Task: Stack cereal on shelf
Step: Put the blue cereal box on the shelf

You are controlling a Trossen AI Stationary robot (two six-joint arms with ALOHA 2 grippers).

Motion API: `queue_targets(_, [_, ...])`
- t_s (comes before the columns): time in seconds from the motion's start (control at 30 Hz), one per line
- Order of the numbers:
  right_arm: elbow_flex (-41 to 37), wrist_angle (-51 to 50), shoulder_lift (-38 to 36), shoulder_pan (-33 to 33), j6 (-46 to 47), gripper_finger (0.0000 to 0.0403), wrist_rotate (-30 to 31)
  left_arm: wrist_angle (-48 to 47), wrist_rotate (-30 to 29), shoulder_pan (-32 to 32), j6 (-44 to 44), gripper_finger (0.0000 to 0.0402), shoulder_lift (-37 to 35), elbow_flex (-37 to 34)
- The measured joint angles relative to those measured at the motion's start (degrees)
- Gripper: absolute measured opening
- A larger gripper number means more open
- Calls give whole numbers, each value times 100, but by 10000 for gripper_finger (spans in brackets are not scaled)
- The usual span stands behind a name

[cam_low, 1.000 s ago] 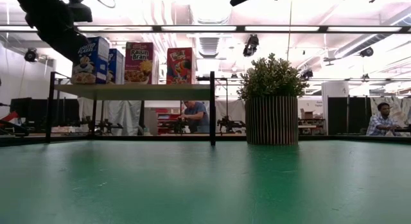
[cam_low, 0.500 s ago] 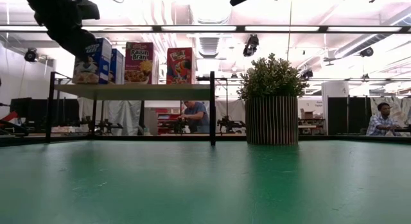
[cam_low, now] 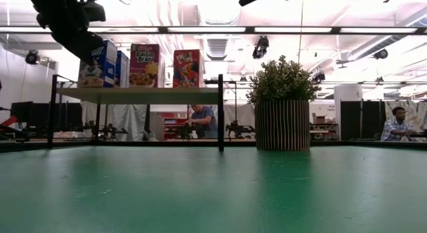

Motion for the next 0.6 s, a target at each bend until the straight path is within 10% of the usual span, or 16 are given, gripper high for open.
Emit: queue_targets(0.6, [0,-3,0,-2,24,210,0,379,20,0,149,0,27,0])
